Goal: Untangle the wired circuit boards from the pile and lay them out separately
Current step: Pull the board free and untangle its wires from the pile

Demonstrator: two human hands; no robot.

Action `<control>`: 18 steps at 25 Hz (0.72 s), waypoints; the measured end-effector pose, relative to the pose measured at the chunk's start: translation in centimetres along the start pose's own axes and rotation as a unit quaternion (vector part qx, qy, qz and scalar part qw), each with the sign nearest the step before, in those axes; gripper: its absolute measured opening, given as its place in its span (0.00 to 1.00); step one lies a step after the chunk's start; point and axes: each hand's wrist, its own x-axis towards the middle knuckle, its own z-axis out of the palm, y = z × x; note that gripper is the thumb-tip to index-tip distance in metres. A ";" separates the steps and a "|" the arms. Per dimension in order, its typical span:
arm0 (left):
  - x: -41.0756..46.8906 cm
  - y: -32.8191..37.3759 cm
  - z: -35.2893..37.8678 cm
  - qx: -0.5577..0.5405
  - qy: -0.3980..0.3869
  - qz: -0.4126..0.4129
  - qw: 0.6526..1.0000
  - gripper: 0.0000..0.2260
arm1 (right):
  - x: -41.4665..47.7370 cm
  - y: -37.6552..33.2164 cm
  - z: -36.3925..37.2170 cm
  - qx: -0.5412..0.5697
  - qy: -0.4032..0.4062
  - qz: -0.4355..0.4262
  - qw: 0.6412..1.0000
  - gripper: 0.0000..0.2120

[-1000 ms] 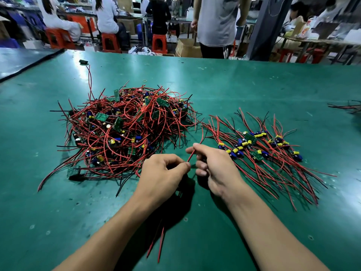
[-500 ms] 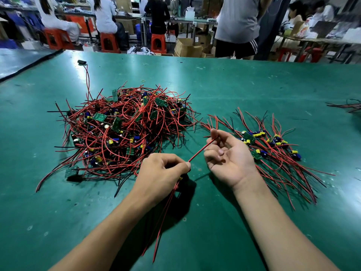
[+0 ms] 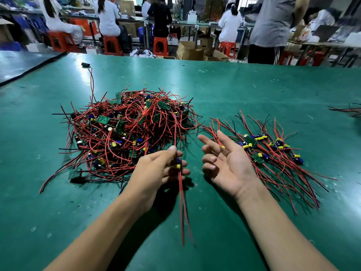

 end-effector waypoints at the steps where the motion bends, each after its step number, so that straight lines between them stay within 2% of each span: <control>1: 0.1 0.2 0.0 -0.040 -0.005 -0.015 0.999 0.15 | 0.0 0.1 0.0 -0.004 0.003 0.000 1.000 0.20; 3: 0.3 0.5 0.1 -0.084 -0.025 -0.039 0.995 0.20 | 0.1 0.3 0.0 -0.015 0.003 -0.002 1.000 0.20; 7: 0.4 0.5 0.1 -0.088 -0.054 -0.063 0.993 0.26 | 0.0 0.5 0.1 -0.063 0.014 -0.033 0.997 0.17; 10: 0.5 0.5 0.1 -0.079 -0.065 -0.065 0.993 0.29 | -0.6 1.1 0.5 -0.213 0.031 -0.115 0.970 0.11; 11: 0.5 0.5 0.1 -0.079 -0.073 -0.062 0.992 0.30 | -0.9 1.5 0.6 -0.301 0.031 -0.168 0.938 0.10; 12: 0.5 0.4 0.1 -0.077 -0.083 -0.058 0.992 0.32 | -1.2 1.9 0.7 -0.405 0.027 -0.227 0.885 0.10; 14: 0.6 0.3 -0.1 -0.051 -0.100 -0.039 0.993 0.36 | -1.2 2.9 0.6 -0.571 0.008 -0.323 0.755 0.17; 15: 0.6 0.3 -0.2 -0.035 -0.106 -0.026 0.993 0.37 | -1.2 3.1 0.6 -0.600 0.012 -0.346 0.722 0.18; 18: 0.5 0.1 0.0 -0.041 -0.096 -0.003 0.994 0.34 | -0.9 2.5 0.6 -0.598 0.076 -0.387 0.698 0.14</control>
